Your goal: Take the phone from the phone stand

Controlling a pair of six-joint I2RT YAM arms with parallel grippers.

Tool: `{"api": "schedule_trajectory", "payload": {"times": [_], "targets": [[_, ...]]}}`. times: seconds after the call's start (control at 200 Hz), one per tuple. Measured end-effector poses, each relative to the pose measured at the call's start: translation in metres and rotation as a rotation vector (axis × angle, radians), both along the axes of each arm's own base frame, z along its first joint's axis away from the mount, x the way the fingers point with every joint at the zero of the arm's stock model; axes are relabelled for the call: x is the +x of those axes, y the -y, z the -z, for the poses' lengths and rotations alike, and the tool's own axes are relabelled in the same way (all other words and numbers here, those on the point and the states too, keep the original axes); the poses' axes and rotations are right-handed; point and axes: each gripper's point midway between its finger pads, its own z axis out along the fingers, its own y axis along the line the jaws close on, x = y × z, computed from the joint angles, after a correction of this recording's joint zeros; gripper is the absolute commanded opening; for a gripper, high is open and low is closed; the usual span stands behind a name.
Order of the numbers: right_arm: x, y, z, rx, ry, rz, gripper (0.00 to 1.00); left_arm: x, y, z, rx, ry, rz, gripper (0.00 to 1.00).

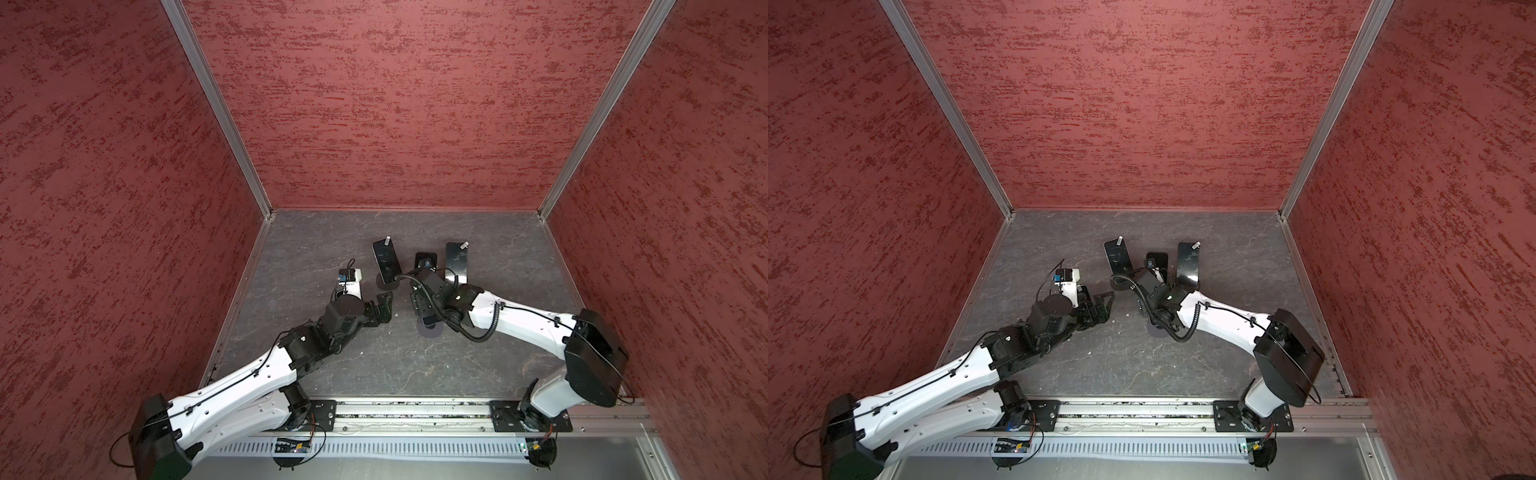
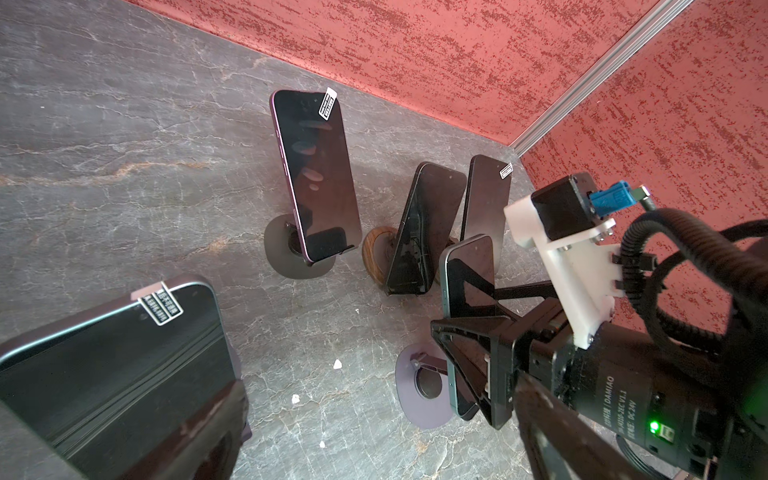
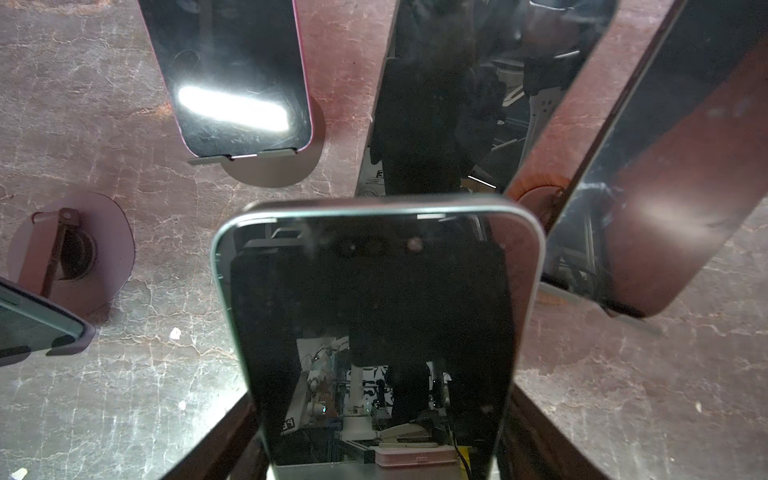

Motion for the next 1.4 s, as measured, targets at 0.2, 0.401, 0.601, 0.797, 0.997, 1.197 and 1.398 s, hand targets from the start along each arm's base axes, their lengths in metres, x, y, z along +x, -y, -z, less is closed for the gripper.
{"api": "schedule_trajectory", "payload": {"times": [0.2,0.401,0.601,0.797,0.997,1.197,1.398], "targets": [[0.001,0.001,0.000,0.002,0.010,0.002,0.60,0.000,0.000,0.000,-0.005,-0.003,-0.003,1.00],[-0.001,0.003,-0.003,0.009,0.014,0.000,0.58,0.000,0.000,0.000,-0.006,-0.004,-0.003,0.99],[-0.003,0.003,-0.013,0.033,0.024,0.001,0.57,-0.001,-0.001,0.005,-0.002,-0.011,-0.005,1.00],[-0.006,0.006,-0.022,0.046,0.029,0.006,0.57,-0.001,-0.001,0.007,-0.003,-0.016,-0.005,0.99],[-0.007,0.014,-0.043,0.046,0.050,0.026,0.57,-0.001,-0.001,0.006,-0.007,-0.013,-0.005,0.99],[-0.004,0.035,-0.062,0.062,0.075,0.076,0.57,0.001,0.001,0.006,-0.009,-0.012,-0.003,0.99],[0.004,0.067,-0.063,0.057,0.071,0.169,0.58,0.002,0.004,0.007,-0.012,-0.012,0.004,0.99]]}}
